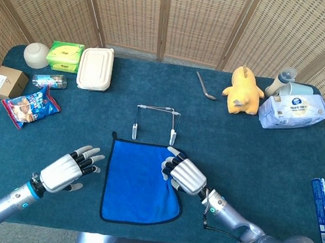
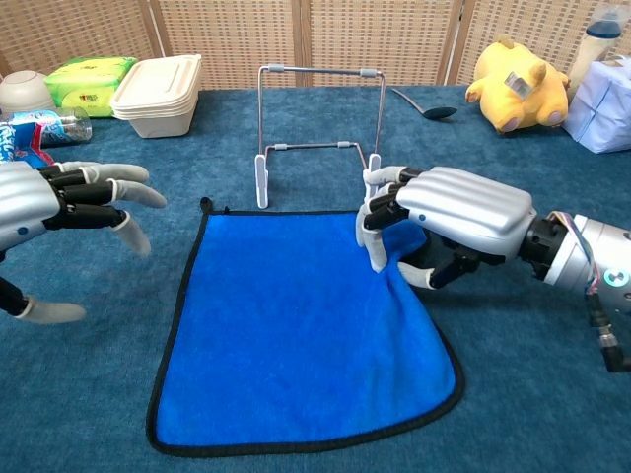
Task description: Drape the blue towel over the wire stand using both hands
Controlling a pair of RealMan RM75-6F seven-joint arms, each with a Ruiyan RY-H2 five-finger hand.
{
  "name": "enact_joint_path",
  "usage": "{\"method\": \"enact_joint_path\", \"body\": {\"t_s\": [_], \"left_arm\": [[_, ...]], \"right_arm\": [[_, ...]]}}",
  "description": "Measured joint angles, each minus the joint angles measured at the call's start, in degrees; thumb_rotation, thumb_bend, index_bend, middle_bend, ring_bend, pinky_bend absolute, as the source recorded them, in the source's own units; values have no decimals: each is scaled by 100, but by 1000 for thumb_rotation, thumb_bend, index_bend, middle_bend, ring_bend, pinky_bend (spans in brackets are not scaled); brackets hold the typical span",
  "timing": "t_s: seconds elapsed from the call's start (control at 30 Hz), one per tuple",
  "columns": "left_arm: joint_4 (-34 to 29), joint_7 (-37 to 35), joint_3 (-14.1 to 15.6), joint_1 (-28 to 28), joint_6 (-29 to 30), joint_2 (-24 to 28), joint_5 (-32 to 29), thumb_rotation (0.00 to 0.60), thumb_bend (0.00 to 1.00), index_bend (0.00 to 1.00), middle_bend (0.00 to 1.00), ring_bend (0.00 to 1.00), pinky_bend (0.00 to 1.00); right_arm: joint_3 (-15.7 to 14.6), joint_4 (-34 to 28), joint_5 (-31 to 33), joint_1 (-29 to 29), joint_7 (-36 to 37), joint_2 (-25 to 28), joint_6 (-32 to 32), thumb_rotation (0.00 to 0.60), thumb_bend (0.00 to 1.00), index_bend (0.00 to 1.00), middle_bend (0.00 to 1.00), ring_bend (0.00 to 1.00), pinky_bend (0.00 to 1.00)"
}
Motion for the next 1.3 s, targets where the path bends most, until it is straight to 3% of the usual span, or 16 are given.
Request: {"method": "enact_joint_path", "body": {"t_s": [0.5,1.3], "left_arm": [[639,-20,24,-330,-109,-753,-256,600,273,286,138,57,102],[1077,-35,168,-624,-290,-1094,-521,600,274,274,132,47,89]], "right_arm": [[31,39,33,-22,44,-6,-16,600,454,722,397,310,121],[50,96,52,-26,83,-35,-55,600,456,723,399,318,121]]}}
